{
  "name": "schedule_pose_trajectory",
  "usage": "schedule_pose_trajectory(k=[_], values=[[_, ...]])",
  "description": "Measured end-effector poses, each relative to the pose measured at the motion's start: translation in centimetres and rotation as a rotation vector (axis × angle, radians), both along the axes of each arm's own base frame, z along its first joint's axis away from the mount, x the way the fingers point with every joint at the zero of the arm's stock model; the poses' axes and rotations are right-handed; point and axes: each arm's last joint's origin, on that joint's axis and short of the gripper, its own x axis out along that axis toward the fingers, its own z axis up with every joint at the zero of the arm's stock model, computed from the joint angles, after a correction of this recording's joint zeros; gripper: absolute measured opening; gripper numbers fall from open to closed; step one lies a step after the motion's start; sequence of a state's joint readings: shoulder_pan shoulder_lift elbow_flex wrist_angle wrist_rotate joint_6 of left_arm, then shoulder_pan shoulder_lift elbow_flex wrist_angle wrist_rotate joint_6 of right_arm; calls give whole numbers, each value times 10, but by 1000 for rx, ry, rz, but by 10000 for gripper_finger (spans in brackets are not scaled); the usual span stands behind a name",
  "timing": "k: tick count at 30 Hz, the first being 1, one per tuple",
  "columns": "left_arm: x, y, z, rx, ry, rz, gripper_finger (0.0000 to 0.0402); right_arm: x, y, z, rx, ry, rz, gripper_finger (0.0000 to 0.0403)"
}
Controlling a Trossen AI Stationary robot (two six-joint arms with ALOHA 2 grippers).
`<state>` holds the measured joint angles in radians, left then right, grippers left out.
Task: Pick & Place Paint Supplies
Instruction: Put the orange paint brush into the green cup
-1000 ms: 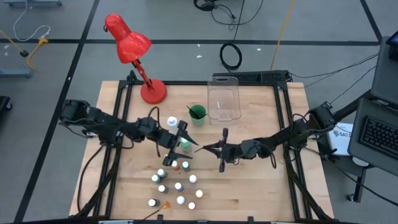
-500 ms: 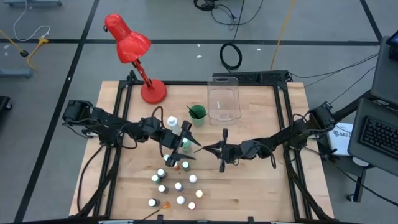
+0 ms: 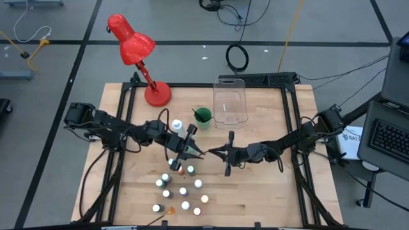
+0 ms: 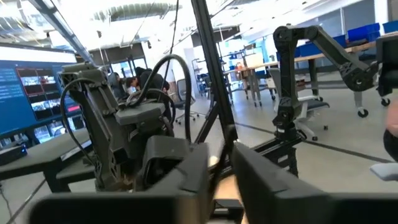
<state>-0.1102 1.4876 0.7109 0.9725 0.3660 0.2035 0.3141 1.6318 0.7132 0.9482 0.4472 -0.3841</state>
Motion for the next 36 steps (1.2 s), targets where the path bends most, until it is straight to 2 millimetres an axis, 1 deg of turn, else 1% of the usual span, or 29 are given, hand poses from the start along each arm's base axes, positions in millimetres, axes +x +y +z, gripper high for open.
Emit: schedule_pose_trajectory(k=[1, 2, 9, 14, 18, 20, 23, 28, 32, 36], values=[[0, 1, -1, 3, 5, 6, 27, 0, 0, 0, -1, 4, 1, 2], [1, 3, -1, 2, 8, 12, 15, 0, 0, -1, -3, 8, 4, 2], [0, 16, 0, -26, 55, 88, 4, -1, 0, -8, 5, 74, 1, 1], [-18, 33, 23, 22, 40, 163, 3, -5, 5, -22, 59, 211, 3, 1], [-30, 51, 39, 25, -3, 235, 2, -8, 9, -27, 101, 251, 4, 1], [-33, 63, 42, 29, -15, 297, 2, -10, 12, -29, 115, 270, 8, 1], [-33, 86, 35, 13, 39, 425, 1, -13, 18, -31, 141, 295, 21, 1], [-22, 119, 8, -85, 169, 514, 1, -16, 23, -32, 166, 302, 28, 1], [-13, 135, -11, -108, 198, 556, 1, -17, 27, -32, 172, 305, 40, 2], [-5, 143, -26, -136, 207, 570, 1, -18, 27, -33, 182, 314, 37, 2]])
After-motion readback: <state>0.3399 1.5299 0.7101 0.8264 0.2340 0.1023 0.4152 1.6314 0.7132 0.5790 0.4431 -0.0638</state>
